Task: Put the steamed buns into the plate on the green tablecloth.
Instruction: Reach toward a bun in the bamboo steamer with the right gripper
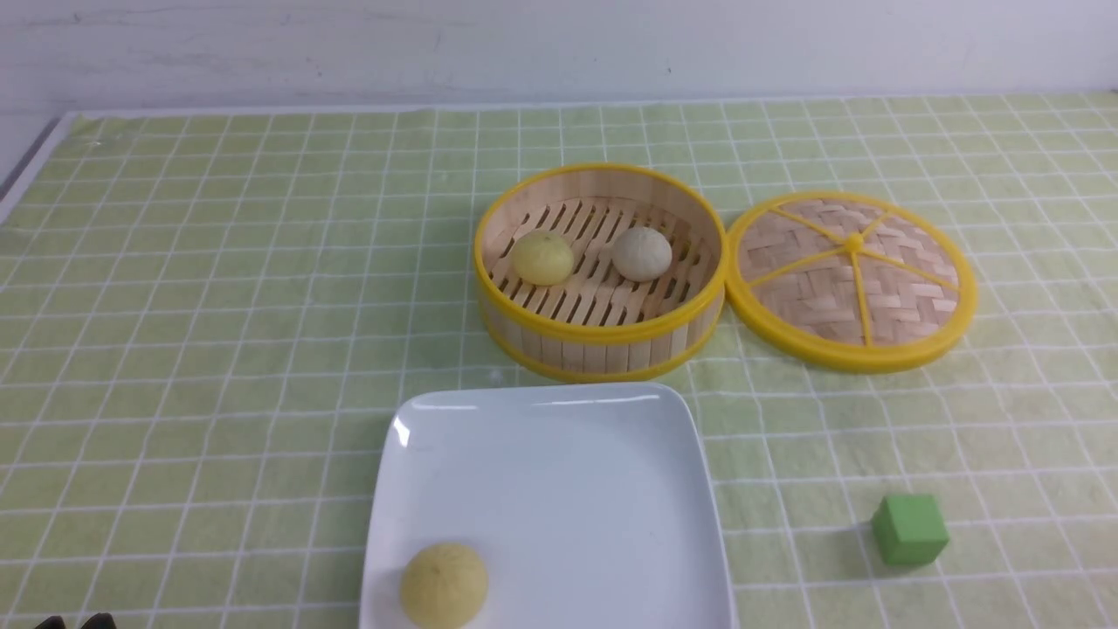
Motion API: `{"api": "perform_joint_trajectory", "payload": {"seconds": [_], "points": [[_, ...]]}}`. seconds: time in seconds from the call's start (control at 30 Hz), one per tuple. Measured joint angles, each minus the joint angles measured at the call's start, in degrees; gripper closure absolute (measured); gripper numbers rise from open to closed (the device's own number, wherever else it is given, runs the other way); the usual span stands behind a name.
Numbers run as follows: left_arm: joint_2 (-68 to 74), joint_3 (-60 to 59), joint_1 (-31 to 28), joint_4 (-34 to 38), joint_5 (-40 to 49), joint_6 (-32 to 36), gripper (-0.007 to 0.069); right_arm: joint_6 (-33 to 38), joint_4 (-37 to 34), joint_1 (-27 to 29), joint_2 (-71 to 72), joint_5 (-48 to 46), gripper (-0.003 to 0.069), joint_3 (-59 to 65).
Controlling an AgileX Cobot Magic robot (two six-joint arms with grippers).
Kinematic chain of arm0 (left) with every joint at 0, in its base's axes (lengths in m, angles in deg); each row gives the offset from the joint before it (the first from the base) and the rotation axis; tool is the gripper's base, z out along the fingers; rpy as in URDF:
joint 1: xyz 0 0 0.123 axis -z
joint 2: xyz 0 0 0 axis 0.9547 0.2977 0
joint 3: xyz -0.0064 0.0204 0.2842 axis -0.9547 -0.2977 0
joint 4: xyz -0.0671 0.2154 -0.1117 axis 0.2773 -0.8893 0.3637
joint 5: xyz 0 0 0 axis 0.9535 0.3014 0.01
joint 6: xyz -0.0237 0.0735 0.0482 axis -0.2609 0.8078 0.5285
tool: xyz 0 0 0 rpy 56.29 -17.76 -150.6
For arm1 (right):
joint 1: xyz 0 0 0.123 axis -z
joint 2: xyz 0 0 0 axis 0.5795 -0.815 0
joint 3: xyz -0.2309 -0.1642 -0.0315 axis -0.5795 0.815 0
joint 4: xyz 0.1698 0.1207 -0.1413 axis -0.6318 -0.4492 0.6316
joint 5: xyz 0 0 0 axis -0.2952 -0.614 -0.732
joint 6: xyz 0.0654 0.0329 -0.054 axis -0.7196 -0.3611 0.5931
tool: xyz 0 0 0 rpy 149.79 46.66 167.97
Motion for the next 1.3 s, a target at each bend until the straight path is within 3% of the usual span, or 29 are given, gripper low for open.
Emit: {"api": "perform_joint_trajectory", "payload": {"seconds": [0.57, 0.67, 0.7, 0.87, 1.17, 1.27, 1.3], "points": [[0.0, 0.0, 0.0, 1.1, -0.1, -1.4, 0.0384, -1.0, 0.2, 0.0, 0.0, 0.2, 0.0419, 0.0], [0.0, 0.0, 0.0, 9.1, -0.7, -8.5, 0.0384, -7.9, -7.6, 0.0, 0.0, 0.9, 0.0419, 0.1], [0.0, -0.1, 0.0, 14.8, -1.2, -14.5, 0.0384, -14.4, -14.1, 0.0, 0.0, 1.1, 0.0419, 0.3], [0.0, -0.3, 0.0, 25.7, -3.2, -26.1, 0.0384, -25.4, -27.3, 0.0, 0.0, 1.6, 0.0419, 0.4], [0.0, -0.3, 0.0, 27.2, -13.2, -28.1, 0.0386, -26.3, -29.9, 0.0, 0.0, 4.8, 0.0419, 0.4], [0.0, 0.5, 0.0, 27.3, -13.4, -28.0, 0.0412, -24.7, -29.6, 0.0, 0.0, 6.7, 0.0419, -1.5], [0.0, 4.0, 0.0, 26.4, -11.1, -26.8, 0.0452, -22.0, -28.1, 0.0, -0.3, 7.9, 0.0435, -5.3]]}}
